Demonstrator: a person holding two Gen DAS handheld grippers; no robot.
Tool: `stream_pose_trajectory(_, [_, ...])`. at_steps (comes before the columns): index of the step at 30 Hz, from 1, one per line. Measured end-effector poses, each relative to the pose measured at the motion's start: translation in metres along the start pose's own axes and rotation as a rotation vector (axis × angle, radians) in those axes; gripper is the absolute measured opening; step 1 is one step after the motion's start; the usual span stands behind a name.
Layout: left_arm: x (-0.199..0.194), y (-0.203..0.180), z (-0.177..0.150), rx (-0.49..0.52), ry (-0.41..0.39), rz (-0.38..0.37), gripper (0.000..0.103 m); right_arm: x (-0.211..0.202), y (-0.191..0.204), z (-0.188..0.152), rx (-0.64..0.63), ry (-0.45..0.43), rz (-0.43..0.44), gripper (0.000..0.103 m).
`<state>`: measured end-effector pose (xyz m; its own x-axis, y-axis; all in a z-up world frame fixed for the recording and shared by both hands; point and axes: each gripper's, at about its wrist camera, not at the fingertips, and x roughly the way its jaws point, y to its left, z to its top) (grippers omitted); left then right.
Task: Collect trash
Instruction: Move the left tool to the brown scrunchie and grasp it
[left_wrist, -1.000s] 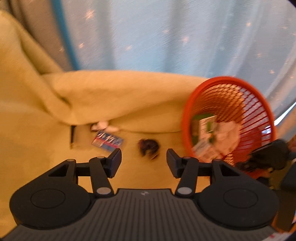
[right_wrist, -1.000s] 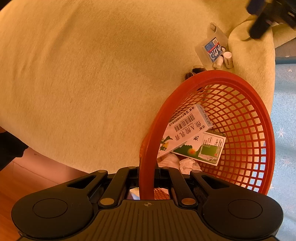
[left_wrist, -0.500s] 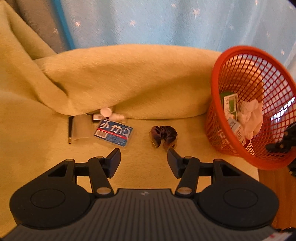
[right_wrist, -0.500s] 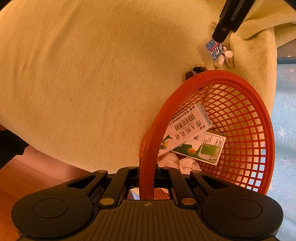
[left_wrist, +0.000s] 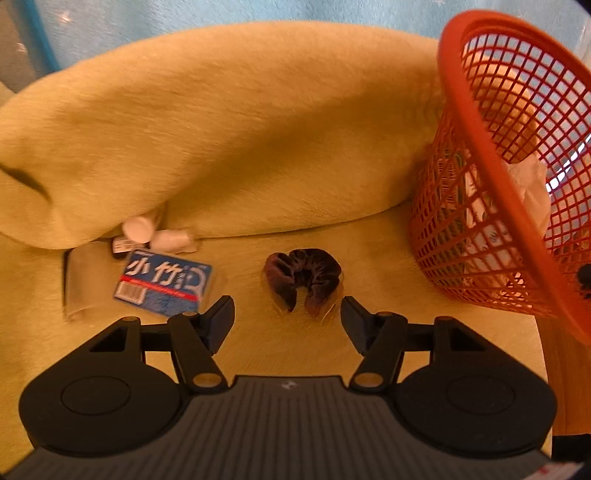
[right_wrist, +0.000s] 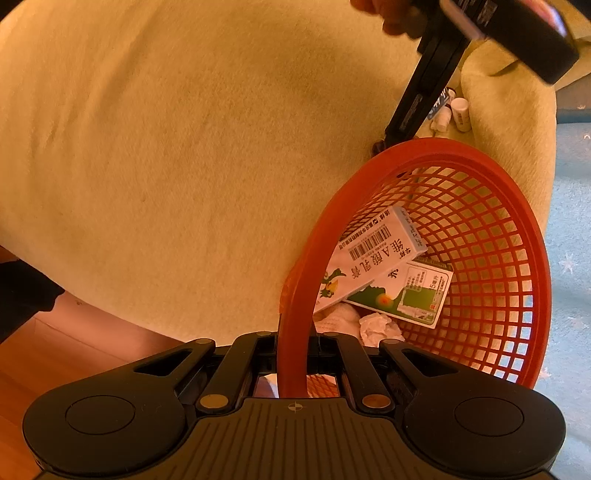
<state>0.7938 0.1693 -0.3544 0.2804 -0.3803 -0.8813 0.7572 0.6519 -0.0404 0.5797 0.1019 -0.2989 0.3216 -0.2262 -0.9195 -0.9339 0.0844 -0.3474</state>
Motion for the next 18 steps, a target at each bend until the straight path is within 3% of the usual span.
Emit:
stream_pose_trajectory(9, [0.028,-0.002,0.007,0.018,0.023,-0.006,0.056,-0.001,0.000,0.000,0.009,-0.006,0.007,0.001])
stream_pose_trajectory(11, [0.031,-0.001,0.008,0.014,0.034,-0.014,0.048,-0.001,0.000,0.000,0.009,-0.007,0.008,0.001])
stream_pose_trajectory(15, [0.035,-0.002,0.007,0.005,0.061,-0.015,0.022,-0.001,0.000,-0.001,0.007,-0.007,0.009,0.001])
stream_pose_trajectory(18, [0.032,0.000,0.006,-0.010,0.068,-0.013,0.014,0.000,0.000,-0.001,0.004,-0.005,0.008,0.001])
